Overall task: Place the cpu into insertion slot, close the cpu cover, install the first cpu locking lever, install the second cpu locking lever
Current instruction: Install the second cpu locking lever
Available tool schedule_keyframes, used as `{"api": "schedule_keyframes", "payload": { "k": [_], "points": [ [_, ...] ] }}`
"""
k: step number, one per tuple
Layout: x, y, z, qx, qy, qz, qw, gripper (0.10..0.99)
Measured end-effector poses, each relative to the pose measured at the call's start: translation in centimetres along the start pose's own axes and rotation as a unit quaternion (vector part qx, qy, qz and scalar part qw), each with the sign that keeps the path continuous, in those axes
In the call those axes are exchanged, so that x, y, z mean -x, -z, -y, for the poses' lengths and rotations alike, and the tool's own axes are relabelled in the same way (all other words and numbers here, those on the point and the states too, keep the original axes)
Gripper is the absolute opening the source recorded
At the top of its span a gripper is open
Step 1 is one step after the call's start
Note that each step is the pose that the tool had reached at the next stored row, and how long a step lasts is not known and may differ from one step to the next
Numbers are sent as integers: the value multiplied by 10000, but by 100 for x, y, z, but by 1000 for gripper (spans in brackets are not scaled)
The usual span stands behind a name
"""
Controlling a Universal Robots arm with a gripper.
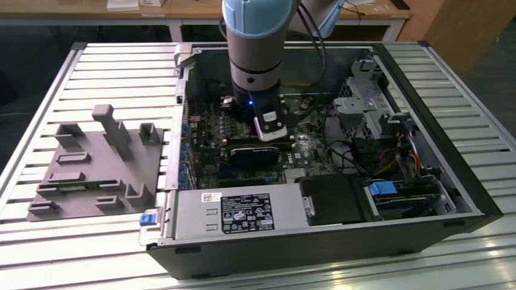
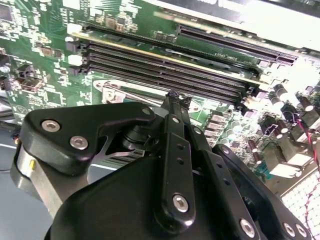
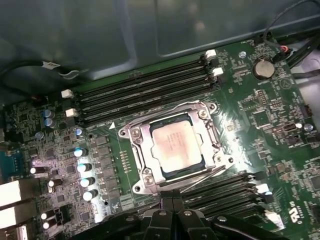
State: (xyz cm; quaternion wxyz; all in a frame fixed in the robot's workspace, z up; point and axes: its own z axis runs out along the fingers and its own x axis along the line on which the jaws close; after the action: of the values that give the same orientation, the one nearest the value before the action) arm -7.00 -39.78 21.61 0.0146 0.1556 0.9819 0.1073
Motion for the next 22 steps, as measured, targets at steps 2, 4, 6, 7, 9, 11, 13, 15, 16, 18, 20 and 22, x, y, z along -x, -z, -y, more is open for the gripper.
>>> {"api": "schedule_keyframes", "payload": {
  "k": [2,4,6,7,9,11,13,15,16,18,20,22],
  "points": [
    [-16,-15,17,25,-1,-8,10000,102],
    [-30,-31,34,44,1,-14,10000,102],
    [-46,-48,53,64,2,-21,10000,102],
    [-55,-57,60,72,2,-24,10000,102],
    [-68,-72,70,85,2,-28,10000,102],
    [-80,-84,78,102,1,-34,9999,102],
    [-94,-97,86,128,-1,-43,9999,102],
    [-107,-111,93,165,-4,-54,9999,102],
    [-113,-118,97,187,-5,-61,9998,102],
    [-121,-132,102,246,-7,-79,9997,102],
    [-126,-142,107,328,-14,-106,9994,102],
    [-130,-155,113,390,-18,-125,9992,102]
  ]
}}
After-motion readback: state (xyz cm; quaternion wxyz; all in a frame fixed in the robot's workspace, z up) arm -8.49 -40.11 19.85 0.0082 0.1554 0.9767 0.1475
